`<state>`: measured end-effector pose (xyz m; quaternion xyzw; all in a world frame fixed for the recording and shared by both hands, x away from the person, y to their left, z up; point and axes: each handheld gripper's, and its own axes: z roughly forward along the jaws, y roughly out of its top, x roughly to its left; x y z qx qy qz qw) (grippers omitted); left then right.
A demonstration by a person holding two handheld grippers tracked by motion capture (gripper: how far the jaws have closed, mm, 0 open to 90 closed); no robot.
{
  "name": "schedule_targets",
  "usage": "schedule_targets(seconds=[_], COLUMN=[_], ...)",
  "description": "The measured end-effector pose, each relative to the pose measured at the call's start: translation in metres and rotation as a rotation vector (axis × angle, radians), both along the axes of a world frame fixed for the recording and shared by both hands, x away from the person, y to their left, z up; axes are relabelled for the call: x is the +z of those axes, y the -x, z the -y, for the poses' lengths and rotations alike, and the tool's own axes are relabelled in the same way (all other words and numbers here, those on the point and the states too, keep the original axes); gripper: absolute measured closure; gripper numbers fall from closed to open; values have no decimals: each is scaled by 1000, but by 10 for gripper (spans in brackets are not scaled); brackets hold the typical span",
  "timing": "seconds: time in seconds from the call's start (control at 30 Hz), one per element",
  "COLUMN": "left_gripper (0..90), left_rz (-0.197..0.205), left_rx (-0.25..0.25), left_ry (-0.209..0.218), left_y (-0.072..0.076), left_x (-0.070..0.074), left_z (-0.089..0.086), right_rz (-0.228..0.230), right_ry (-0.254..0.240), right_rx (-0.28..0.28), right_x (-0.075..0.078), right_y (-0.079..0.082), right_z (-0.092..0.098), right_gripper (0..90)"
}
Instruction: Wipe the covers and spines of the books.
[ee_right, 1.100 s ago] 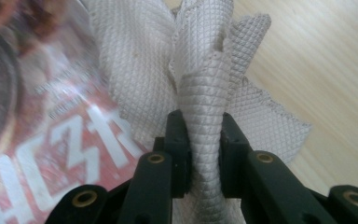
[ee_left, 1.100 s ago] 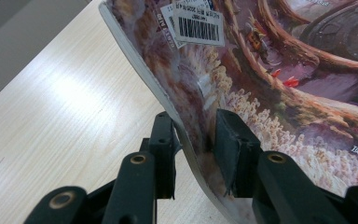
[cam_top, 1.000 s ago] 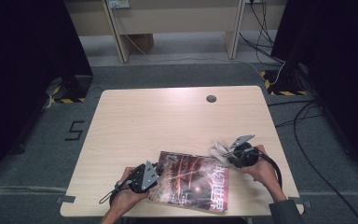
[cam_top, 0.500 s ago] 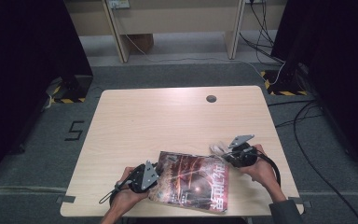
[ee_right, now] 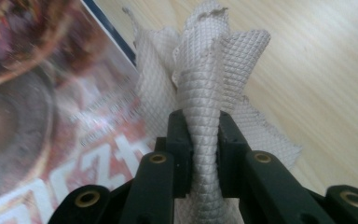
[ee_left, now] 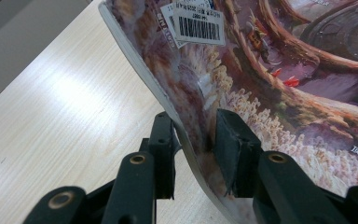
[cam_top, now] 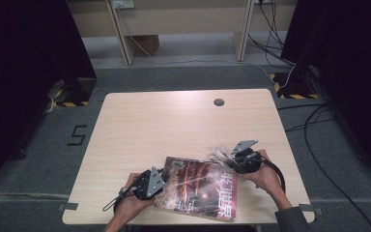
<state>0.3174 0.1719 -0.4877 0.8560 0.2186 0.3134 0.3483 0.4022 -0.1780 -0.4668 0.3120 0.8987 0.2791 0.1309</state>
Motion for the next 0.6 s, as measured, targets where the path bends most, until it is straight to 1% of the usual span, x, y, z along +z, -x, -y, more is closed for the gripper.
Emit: schedule_targets(seconds=[0.1,0.13,0.2,0.27,0.3,0.43,0.57,0.6], left_gripper=[682,683,682,682,682,682,682,682], left_rz=[1,0,-1,1,3,2,5,3], left_rx=[-2,-1,0,0,-2,1,0,0], left_ry=[-4,-5,-1,-1,-8,-1,-8,-10], left_y=[0,0,0,0,0,0,0,0], left_x=[1,1,0,0,1,0,1,0], left_z=[0,0,0,0,0,0,1,1], right_rz=[-19,-23,-16,-5,2,32,67,69], right_ry=[-1,-9,-9,-25,-39,-50,-68,-70], right_rx=[-26,-29,-20,-8,-1,36,65,74], right_x=[-5,-5,-5,-3,-2,4,9,10], right_y=[-4,-4,-3,-1,-1,4,7,8], right_z=[11,12,11,6,2,-15,-32,-37], right_gripper=[789,790,790,789,789,789,789,789])
